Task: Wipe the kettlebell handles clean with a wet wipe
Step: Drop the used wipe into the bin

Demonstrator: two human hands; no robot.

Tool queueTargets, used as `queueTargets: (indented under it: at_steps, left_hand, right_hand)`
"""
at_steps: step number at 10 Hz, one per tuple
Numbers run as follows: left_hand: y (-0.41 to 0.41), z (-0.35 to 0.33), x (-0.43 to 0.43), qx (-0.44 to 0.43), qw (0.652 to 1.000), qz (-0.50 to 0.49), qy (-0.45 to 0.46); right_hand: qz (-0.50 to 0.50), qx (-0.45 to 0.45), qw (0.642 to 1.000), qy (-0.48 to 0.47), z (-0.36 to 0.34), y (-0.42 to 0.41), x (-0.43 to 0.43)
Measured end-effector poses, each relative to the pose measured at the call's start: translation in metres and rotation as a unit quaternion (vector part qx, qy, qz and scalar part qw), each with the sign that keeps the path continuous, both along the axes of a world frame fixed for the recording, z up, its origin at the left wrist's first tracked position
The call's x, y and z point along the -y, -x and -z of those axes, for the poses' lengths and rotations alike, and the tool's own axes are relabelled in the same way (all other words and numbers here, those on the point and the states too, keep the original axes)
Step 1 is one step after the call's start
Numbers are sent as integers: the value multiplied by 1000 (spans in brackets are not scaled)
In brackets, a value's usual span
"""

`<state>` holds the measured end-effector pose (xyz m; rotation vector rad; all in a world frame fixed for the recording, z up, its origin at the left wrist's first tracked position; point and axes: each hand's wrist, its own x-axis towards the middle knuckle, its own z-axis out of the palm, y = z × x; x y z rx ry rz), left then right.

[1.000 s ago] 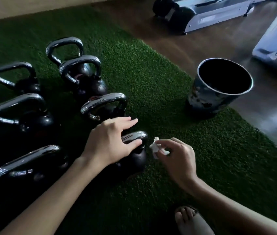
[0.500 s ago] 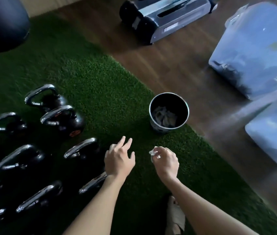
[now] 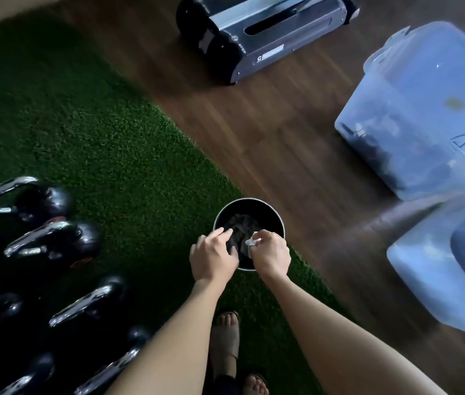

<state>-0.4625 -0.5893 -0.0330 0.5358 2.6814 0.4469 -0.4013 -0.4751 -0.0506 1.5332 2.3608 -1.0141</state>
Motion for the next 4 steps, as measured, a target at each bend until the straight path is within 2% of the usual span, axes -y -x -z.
queueTargets:
  at_steps: [2,4]
  left_hand:
    - [29,44,-16,68,997,-30,13]
    - [41,48,-25,108,992,-58,16]
  right_hand:
    - [-41,48,997,33,51,41,-25]
    - [-108,91,986,85,56,50,-43]
